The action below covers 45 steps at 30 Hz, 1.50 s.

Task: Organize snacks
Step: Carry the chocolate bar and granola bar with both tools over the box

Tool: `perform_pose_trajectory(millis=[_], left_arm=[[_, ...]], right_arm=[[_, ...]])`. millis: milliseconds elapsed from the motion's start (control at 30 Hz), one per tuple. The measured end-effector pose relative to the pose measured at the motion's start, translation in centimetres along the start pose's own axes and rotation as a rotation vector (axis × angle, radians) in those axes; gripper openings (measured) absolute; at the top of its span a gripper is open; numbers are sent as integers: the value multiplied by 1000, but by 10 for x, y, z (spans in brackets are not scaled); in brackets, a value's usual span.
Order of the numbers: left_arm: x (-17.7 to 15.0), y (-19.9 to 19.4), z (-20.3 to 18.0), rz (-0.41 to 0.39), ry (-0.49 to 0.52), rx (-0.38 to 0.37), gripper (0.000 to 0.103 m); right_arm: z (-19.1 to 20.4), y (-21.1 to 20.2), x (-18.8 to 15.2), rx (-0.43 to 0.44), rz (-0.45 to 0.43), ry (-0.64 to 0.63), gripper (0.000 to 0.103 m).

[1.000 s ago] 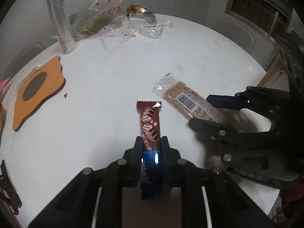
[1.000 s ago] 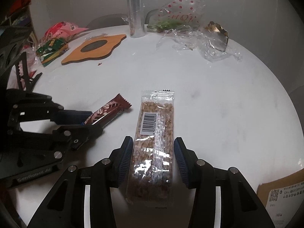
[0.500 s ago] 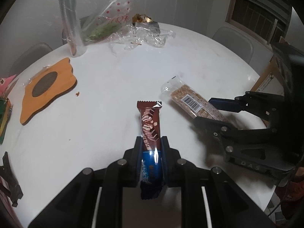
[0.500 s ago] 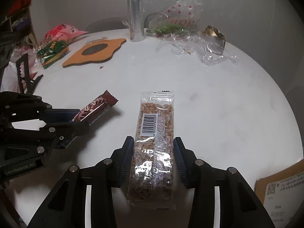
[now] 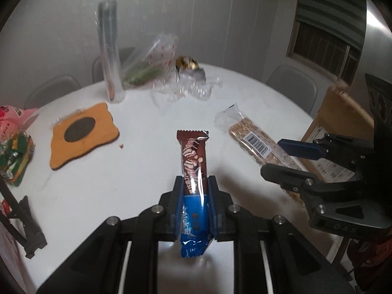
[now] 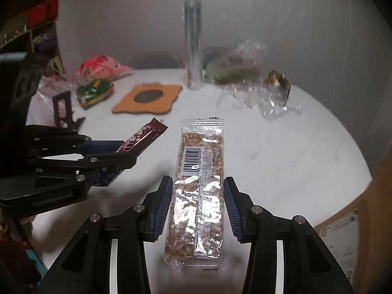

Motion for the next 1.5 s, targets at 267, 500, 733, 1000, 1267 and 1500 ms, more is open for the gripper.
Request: perform_pose_trajectory(millis=[267, 500, 733, 1000, 1267, 1500], left_arm=[[19, -47, -23, -100, 33, -8, 16], [42, -71, -61, -150, 100, -22, 16], [67, -72, -118, -167, 180, -60, 16], [94, -48, -199, -155, 278, -163, 16], [102, 1, -274, -78, 367, -247, 16], [108, 39, -306, 3, 398, -283, 16]], right_arm=[[-7, -64, 15, -4, -121, 4, 39], [-29, -112, 20, -30, -202, 11, 39], [-74, -147, 13, -70, -257, 68, 39], [-146, -172, -17, -155, -266, 168, 39], [-201, -153, -61, -200, -169, 254, 39], [-221, -124, -82, -192, -75, 267, 39]])
Point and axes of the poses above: each gripper's, at about its wrist camera, not at the fingertips, and y roughly the way its jaws point, z to its left, x to its top, the point moved 3 cm from there along y, roughly the way its jaws point, and after that the axes turned 8 degrees about -x, right-handed, at the moved point
